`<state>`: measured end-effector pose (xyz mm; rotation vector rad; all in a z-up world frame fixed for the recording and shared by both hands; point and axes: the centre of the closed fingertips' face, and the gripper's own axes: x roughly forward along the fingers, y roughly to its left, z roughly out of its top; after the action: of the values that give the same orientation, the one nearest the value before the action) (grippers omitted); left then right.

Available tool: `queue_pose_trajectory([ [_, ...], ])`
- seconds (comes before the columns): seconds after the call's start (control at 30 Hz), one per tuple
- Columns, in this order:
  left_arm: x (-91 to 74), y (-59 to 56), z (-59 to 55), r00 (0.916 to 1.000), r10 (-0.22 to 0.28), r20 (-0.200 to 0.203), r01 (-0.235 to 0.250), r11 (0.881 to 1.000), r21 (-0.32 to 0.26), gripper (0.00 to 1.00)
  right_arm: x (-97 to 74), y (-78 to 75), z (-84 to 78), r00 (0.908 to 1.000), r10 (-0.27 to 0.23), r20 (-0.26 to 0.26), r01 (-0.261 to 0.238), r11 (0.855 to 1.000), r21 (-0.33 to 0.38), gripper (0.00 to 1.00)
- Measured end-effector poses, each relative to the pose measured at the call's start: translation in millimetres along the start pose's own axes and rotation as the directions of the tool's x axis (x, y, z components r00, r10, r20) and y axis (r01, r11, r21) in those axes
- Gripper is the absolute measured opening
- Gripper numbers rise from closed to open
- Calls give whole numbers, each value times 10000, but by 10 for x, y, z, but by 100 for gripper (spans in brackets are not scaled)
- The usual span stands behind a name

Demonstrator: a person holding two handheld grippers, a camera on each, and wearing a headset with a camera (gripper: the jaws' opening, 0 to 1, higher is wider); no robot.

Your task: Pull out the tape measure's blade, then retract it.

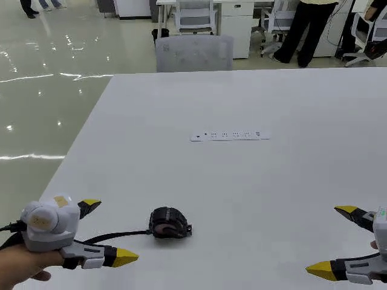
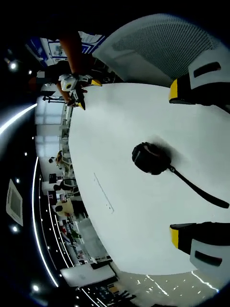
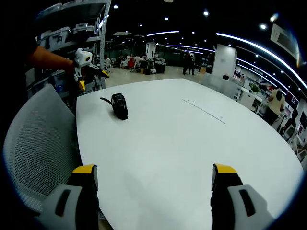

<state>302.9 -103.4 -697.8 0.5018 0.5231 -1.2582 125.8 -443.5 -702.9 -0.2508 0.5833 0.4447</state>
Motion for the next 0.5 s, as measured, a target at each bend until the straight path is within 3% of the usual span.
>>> queue_pose_trajectory([
  [0.13, 69, 81, 124, 9999, -113, -15, 114, 9998, 148, 100, 28, -18, 59, 10000, 69, 28, -69, 10000, -18, 100],
  [0.5, 318, 46, 307, 9913, -1097, -726, 1160, 9893, 889, 95, 139, -25, 155, 9981, 607, -72, -610, 9971, -457, 100],
])
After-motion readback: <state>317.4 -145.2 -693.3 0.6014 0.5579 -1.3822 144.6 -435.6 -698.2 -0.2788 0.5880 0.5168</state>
